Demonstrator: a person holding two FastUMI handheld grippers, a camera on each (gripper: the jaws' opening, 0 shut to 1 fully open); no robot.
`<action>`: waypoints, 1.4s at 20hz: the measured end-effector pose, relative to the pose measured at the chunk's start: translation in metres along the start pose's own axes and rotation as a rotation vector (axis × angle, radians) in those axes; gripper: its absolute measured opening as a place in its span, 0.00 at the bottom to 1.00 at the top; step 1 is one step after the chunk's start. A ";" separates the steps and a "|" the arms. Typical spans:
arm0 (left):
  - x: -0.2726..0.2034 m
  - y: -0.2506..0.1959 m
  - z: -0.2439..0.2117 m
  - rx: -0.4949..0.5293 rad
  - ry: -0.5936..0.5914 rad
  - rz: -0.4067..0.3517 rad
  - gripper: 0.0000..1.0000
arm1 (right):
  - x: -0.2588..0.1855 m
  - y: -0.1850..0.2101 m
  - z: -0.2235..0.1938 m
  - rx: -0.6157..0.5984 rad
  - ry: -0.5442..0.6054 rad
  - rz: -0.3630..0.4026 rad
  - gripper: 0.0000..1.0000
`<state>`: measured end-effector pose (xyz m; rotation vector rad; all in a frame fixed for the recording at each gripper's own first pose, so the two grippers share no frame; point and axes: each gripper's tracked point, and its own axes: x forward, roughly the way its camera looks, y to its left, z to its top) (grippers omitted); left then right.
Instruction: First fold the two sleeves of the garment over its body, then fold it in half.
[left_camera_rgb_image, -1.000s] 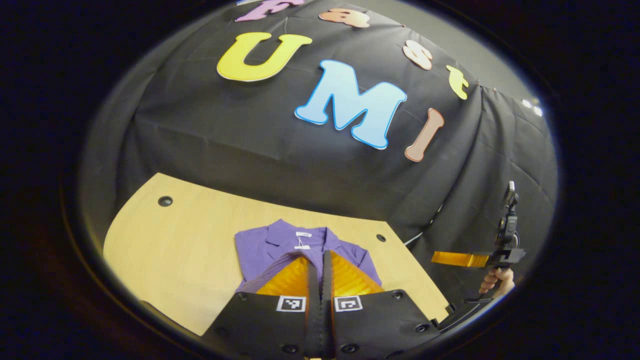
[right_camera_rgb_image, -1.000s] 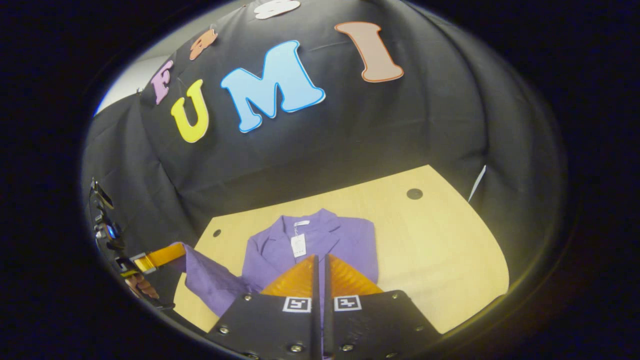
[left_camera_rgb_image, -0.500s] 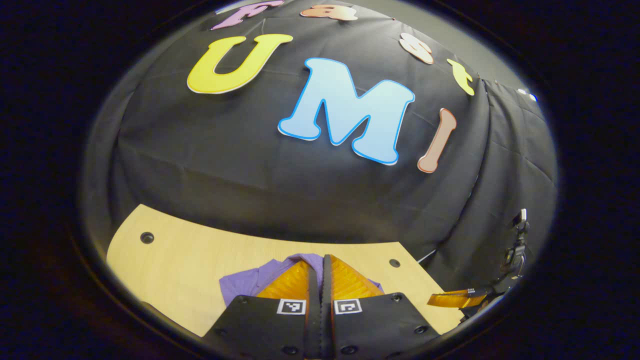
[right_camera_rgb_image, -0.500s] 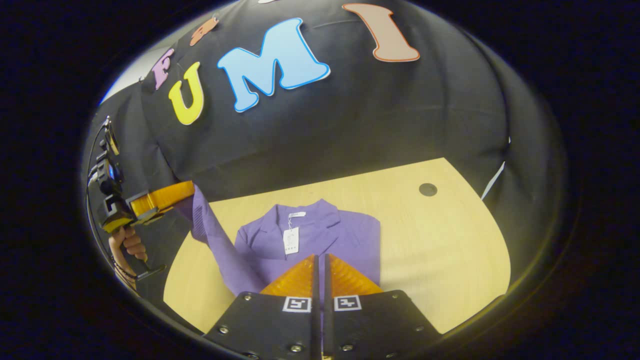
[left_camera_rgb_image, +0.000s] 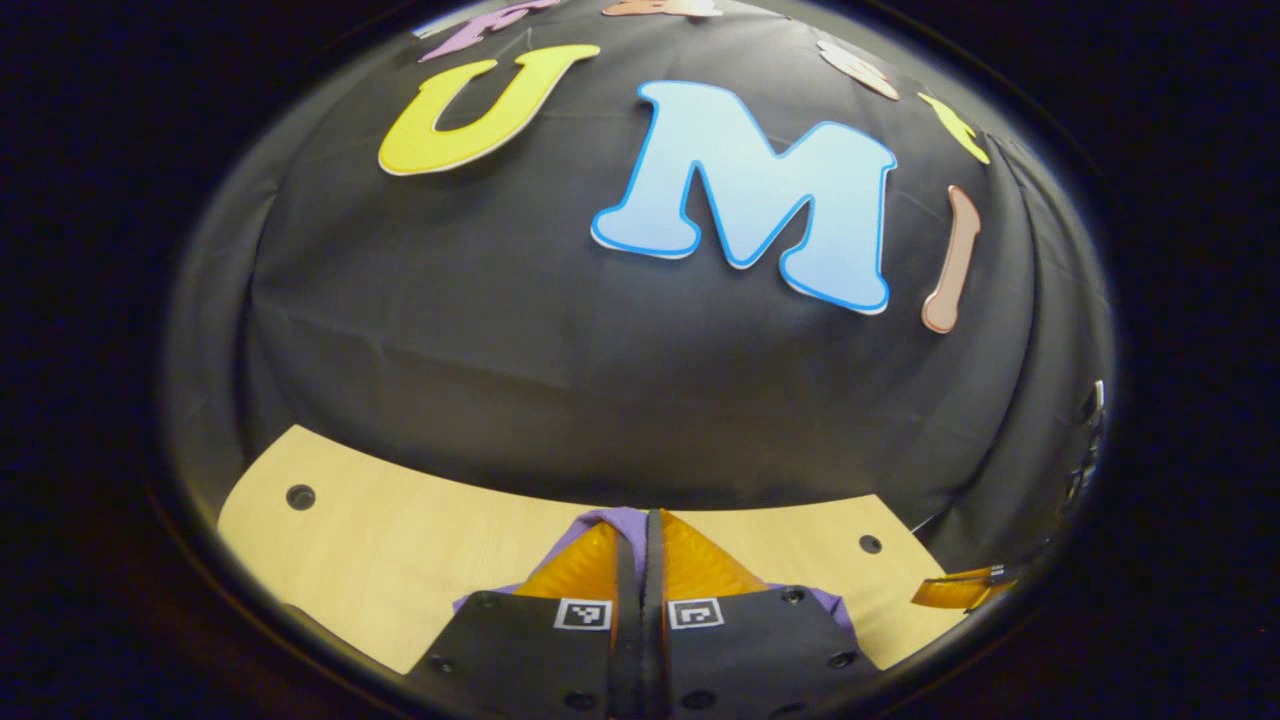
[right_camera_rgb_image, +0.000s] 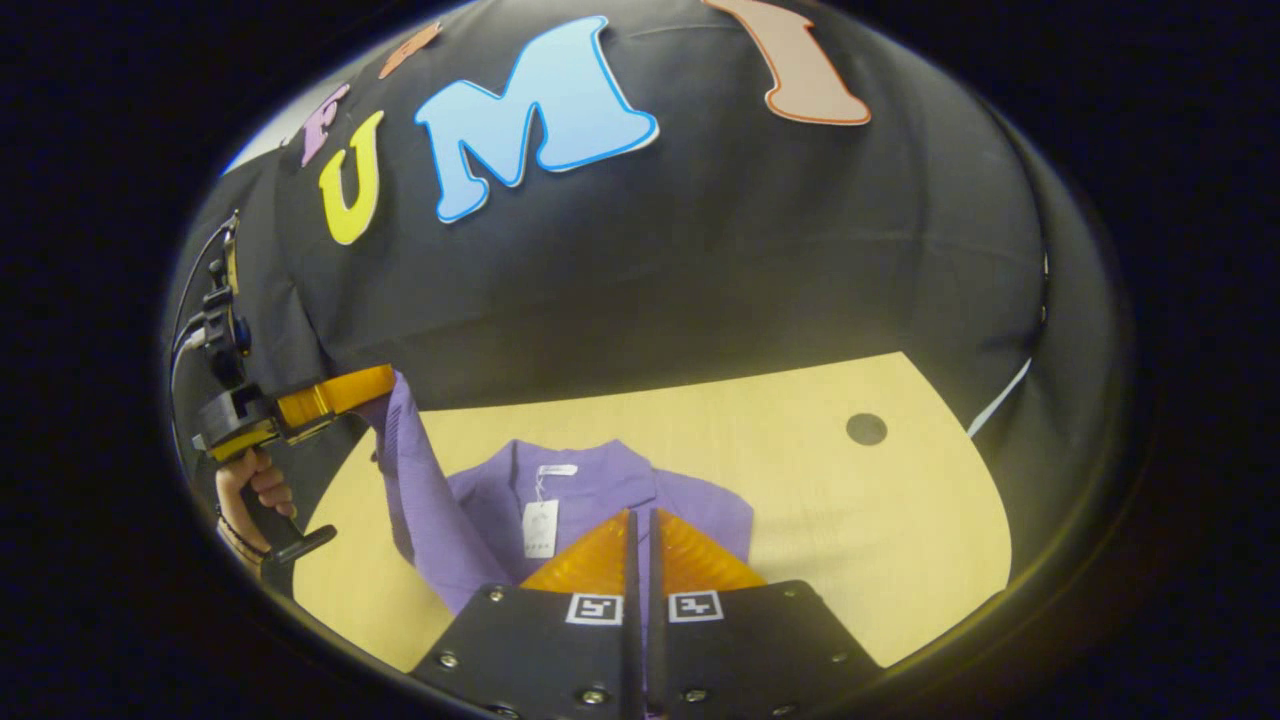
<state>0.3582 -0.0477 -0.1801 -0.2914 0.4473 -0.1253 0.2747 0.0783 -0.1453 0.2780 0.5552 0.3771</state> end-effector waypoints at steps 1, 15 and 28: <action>0.012 0.006 -0.011 0.001 0.013 0.019 0.05 | 0.010 -0.001 -0.001 -0.004 0.001 -0.002 0.02; 0.052 0.043 -0.066 0.022 0.120 0.127 0.63 | 0.055 -0.018 0.025 -0.091 -0.080 -0.107 0.02; -0.068 0.046 0.029 0.062 -0.133 0.154 0.94 | -0.053 0.025 0.092 -0.284 -0.357 -0.192 0.83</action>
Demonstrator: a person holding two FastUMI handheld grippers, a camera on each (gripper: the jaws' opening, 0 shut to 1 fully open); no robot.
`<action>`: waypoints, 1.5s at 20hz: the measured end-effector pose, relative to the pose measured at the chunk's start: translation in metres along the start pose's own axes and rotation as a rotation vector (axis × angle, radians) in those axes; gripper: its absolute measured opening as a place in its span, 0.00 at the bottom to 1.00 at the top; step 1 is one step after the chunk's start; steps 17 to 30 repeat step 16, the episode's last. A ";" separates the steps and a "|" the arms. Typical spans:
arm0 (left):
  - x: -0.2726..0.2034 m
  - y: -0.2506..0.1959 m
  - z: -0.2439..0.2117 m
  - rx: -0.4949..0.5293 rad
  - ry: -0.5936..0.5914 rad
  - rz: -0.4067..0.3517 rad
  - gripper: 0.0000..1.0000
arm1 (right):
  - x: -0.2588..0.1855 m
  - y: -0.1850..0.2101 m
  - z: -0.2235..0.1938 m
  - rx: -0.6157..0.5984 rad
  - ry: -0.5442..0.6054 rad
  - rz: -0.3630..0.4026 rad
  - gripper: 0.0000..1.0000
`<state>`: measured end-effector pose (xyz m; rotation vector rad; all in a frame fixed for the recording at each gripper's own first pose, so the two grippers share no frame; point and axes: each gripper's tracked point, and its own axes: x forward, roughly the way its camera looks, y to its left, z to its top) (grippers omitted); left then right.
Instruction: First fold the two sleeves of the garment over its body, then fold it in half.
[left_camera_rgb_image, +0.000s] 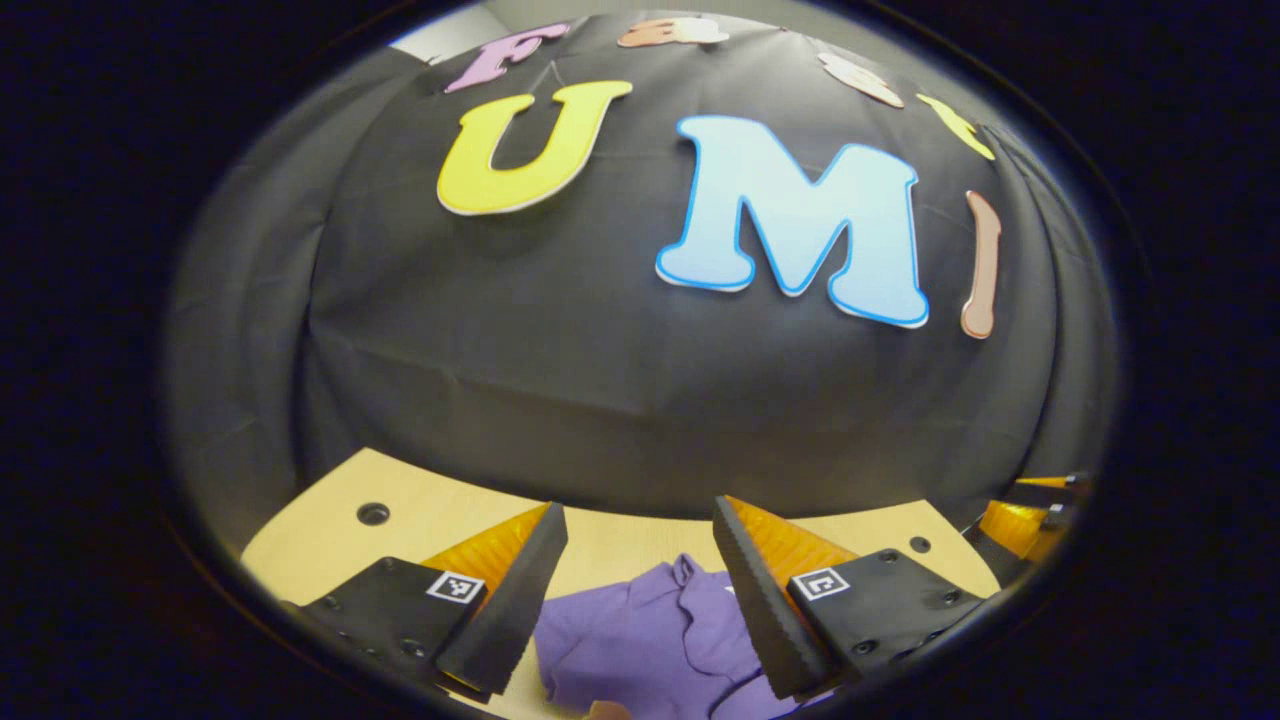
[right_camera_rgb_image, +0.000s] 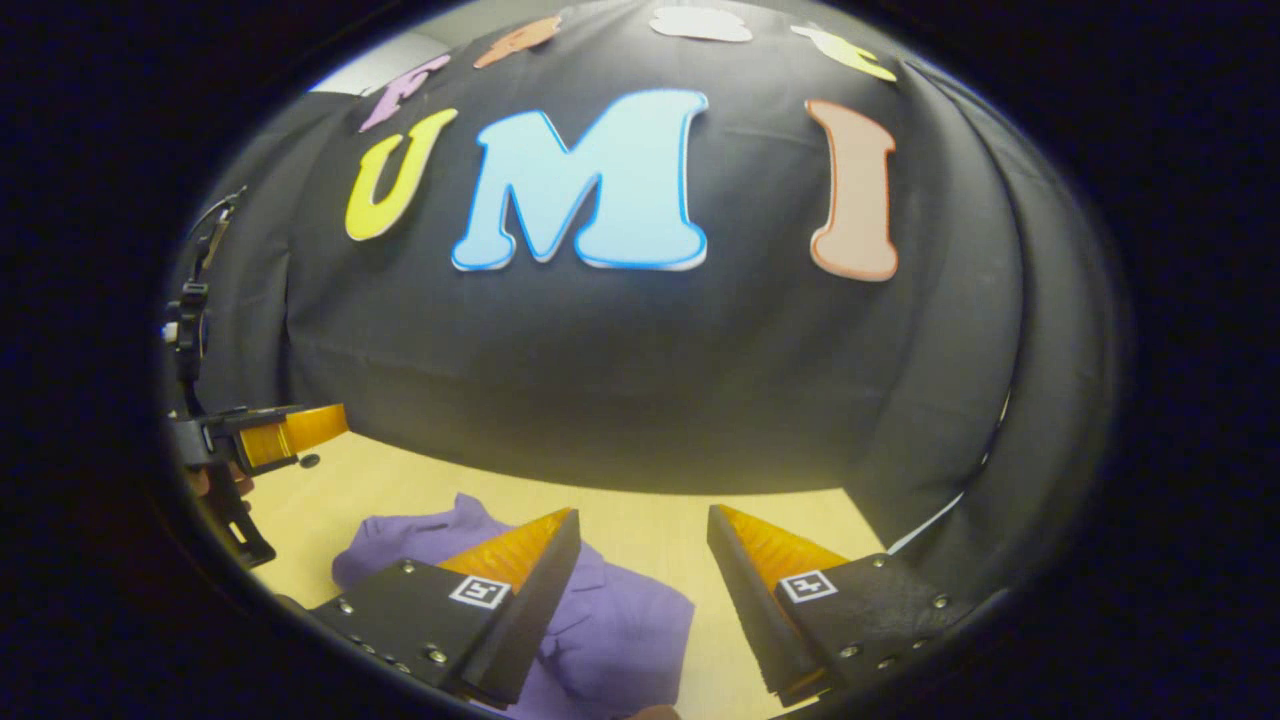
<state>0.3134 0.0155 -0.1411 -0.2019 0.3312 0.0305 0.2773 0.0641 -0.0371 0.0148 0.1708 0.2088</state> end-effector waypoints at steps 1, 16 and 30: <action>-0.015 -0.003 0.009 0.017 -0.029 -0.004 0.96 | -0.012 0.002 0.012 -0.026 -0.045 -0.009 0.83; -0.226 -0.051 0.059 0.129 -0.302 -0.005 0.94 | -0.140 0.006 0.061 -0.028 -0.246 -0.016 0.81; -0.226 -0.051 0.059 0.129 -0.302 -0.005 0.94 | -0.140 0.006 0.061 -0.028 -0.246 -0.016 0.81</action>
